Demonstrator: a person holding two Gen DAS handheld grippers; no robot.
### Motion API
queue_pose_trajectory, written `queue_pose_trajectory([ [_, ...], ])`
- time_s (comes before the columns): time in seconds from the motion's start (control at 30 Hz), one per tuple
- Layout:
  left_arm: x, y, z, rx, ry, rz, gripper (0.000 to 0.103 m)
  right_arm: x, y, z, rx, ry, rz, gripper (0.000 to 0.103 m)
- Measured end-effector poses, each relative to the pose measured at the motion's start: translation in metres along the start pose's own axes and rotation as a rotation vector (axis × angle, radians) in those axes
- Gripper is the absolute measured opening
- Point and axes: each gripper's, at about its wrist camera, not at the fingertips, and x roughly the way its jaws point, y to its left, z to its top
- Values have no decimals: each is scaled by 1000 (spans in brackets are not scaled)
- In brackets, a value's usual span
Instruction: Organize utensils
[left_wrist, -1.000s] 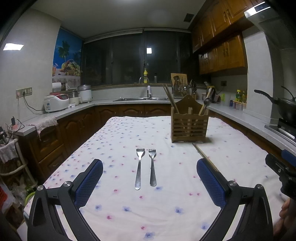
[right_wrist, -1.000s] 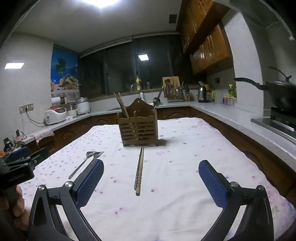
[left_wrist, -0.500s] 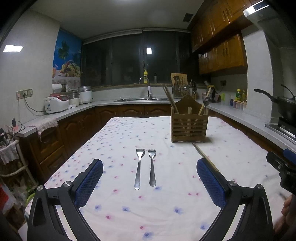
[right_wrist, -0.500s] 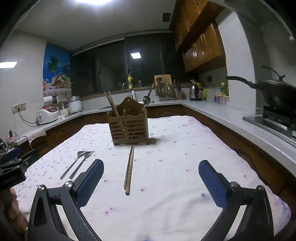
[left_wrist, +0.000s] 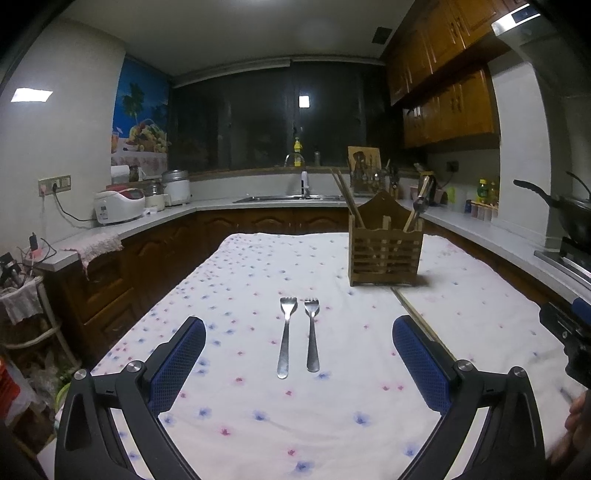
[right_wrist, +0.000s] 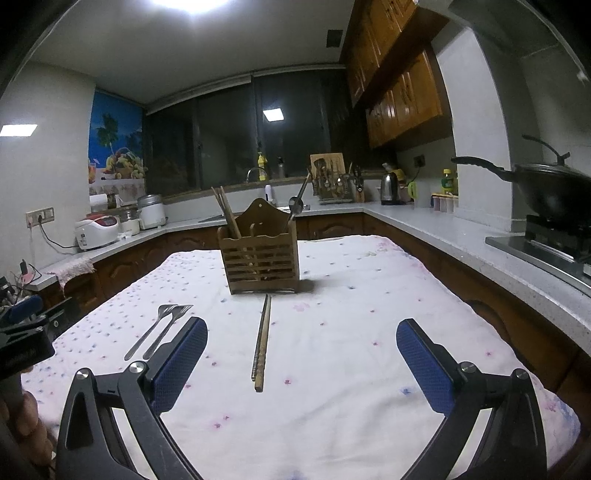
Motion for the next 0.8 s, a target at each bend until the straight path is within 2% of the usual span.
queue_pose_trajectory([
  [0.8,0,2,0,3,3,3,102,-1,10,0,-19,-2,18,103],
])
